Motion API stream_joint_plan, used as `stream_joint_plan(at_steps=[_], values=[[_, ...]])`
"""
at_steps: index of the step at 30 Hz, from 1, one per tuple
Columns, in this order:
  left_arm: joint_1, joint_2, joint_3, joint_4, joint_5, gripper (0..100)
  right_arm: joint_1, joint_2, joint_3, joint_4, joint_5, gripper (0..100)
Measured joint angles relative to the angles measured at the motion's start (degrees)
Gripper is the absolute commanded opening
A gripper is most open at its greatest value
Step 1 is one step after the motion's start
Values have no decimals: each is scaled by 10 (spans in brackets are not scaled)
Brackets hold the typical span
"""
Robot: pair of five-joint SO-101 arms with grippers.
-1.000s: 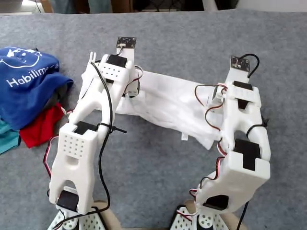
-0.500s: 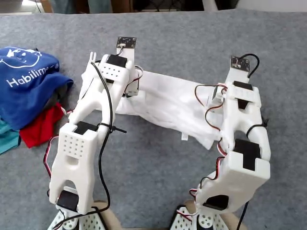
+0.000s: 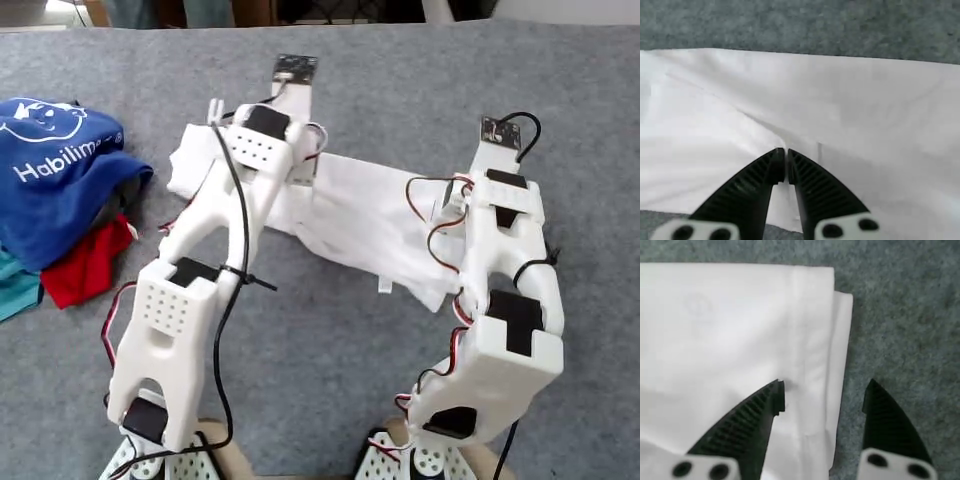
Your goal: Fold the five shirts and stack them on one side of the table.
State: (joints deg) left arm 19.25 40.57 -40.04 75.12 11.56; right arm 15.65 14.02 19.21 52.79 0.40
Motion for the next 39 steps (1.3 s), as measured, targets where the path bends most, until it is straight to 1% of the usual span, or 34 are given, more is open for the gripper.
stream_joint_plan(at_steps=[4,9,10,13,14,18,23,25,26,28,30,32,35,38,39], values=[[23,0,-6,0,-17,30,0,0,0,0,0,268],[27,0,-5,0,-23,35,0,0,0,0,0,268],[27,0,0,0,-23,51,0,0,0,0,0,268],[25,0,10,0,-22,150,0,0,0,0,0,268],[19,0,10,0,-18,173,0,0,0,0,0,268],[-33,0,6,29,31,182,0,0,0,0,0,268],[-88,0,-62,84,49,176,0,0,0,0,0,268],[-110,0,-86,88,76,134,0,0,0,0,0,260],[-125,-1,-91,88,94,99,0,0,0,0,0,237],[-156,14,-91,75,125,27,0,0,-1,0,0,135],[-184,40,-91,58,142,40,0,0,-18,8,0,11],[-195,67,-84,28,148,29,0,0,-48,18,0,45],[-189,123,-71,-23,149,29,0,7,-104,24,0,53],[-186,148,-84,-30,149,29,-1,55,-156,24,0,53],[-186,152,-93,-21,149,29,-1,77,-175,24,0,53]])
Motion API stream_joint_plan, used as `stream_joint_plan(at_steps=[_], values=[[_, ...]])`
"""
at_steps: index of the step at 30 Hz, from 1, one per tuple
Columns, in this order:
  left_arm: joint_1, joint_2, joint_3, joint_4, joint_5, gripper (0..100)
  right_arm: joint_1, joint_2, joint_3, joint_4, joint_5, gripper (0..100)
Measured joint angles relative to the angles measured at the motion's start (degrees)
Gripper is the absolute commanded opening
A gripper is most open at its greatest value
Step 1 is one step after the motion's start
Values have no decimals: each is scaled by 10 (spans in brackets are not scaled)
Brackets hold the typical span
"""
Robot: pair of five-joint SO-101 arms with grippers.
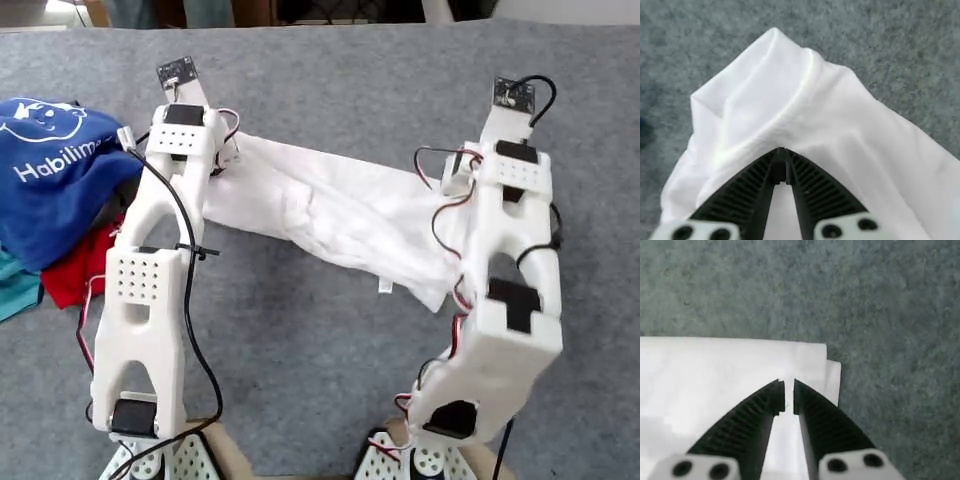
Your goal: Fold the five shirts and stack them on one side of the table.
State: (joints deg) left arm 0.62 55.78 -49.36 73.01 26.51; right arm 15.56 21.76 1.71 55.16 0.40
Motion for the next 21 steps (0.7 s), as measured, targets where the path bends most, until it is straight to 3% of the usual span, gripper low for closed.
stream_joint_plan(at_steps=[6,15,21], values=[[-27,3,-21,75,-18,29,5,163,-144,48,27,53],[-42,3,-24,108,-199,29,21,276,-359,200,47,53],[-22,5,-51,117,-226,29,11,283,-409,250,55,53]])
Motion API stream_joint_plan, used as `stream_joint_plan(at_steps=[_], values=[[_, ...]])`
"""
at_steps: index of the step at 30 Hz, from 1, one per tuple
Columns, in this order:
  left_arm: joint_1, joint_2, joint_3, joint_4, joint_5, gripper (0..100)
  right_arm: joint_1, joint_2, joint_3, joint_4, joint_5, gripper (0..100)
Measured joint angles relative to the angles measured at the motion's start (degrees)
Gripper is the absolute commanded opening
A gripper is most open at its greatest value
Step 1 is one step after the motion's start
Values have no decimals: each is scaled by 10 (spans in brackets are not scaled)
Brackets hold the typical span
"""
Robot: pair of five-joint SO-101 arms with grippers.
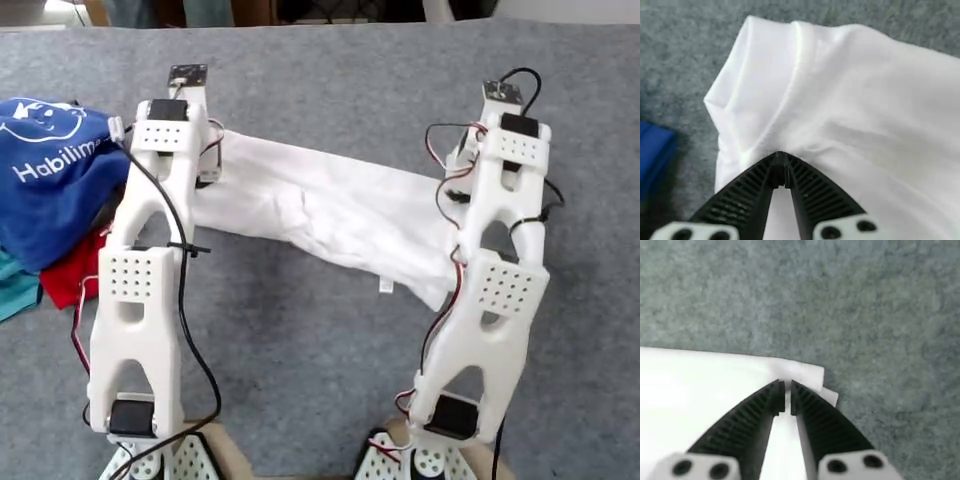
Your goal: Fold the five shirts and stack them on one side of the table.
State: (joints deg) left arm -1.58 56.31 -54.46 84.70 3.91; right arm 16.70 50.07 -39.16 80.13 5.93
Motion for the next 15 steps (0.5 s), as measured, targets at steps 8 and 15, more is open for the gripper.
stream_joint_plan(at_steps=[8,15], values=[[48,10,-148,46,17,30,-12,-56,-18,47,0,53],[97,21,-141,-7,60,30,-11,-92,35,24,0,53]])
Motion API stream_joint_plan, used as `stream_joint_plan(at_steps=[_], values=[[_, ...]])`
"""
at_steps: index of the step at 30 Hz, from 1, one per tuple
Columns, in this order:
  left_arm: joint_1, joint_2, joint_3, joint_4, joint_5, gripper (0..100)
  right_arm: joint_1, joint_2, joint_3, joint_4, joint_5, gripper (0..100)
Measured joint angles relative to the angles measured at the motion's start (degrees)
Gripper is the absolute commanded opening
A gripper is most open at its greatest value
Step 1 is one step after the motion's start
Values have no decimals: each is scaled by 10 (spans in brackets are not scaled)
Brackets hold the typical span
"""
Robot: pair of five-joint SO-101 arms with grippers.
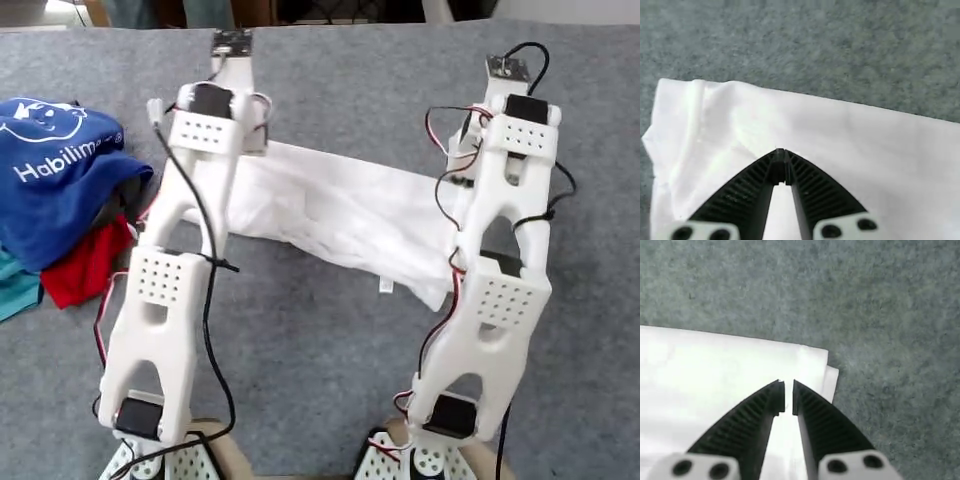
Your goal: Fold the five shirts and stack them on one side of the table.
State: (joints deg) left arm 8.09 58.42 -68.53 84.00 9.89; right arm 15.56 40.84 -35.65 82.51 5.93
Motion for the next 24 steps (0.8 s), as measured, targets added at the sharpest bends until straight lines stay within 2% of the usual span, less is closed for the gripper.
stream_joint_plan(at_steps=[3,8,14,19,24], values=[[14,39,17,-44,4,30,13,0,70,-67,3,53],[4,65,18,-164,16,30,24,-13,186,-182,3,53],[11,71,18,-215,16,33,27,-25,209,-198,2,53],[19,101,18,-236,19,80,31,-33,210,-198,4,53],[19,113,-4,-240,21,83,42,-84,217,-155,5,57]])
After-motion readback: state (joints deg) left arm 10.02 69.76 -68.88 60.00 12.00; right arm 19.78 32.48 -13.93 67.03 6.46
